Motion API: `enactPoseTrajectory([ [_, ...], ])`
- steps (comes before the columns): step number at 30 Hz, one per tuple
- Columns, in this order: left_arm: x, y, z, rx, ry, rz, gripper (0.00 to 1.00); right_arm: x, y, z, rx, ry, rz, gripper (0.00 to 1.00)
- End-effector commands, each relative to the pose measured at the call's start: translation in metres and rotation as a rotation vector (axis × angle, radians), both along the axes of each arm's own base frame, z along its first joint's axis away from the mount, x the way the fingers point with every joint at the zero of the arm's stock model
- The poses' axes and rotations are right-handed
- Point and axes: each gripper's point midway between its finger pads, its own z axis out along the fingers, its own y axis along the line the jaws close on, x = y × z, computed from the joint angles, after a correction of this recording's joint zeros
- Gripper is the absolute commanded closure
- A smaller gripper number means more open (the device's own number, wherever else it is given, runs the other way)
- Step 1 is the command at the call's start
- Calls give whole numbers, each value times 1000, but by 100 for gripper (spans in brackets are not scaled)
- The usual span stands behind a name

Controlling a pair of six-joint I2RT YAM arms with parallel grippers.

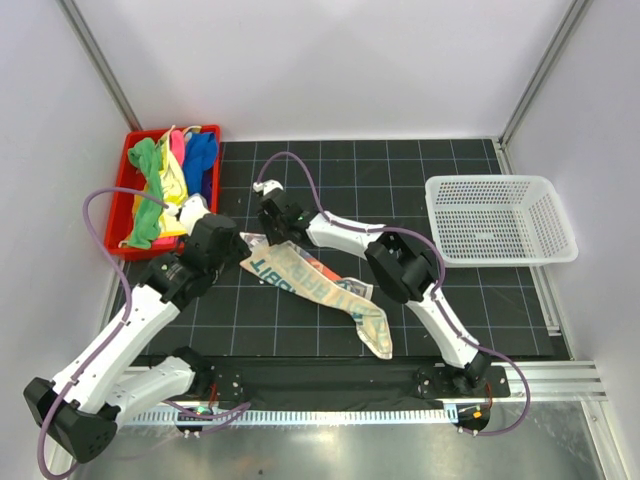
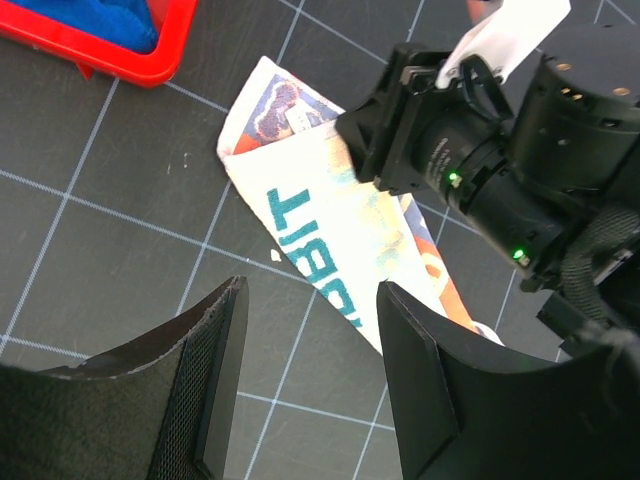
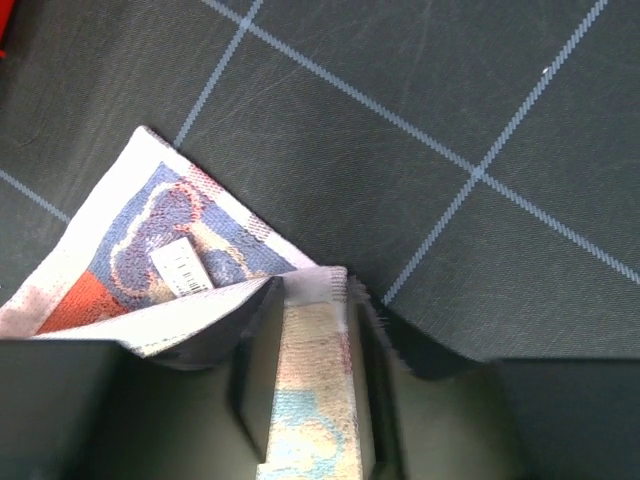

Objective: Fold and stack the towels
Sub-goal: Flatten out the crumpled towel

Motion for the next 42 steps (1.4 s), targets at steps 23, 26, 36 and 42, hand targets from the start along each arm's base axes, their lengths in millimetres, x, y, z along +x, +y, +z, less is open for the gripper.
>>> enactPoseTrajectory([
  [23,22,-6,-4,-20,-18,36,42,19,-35,116,203,-107,-89,98],
  [26,28,-5,-6,-13,-19,50,42,15,-40,128,203,-118,-86,98],
  [36,60,-3,-3,-79,-58,109,41,10,-91,165,149,-198,-190,99],
  [42,84,-16,-9,-111,-79,87,37,15,-142,183,51,-257,-324,99],
])
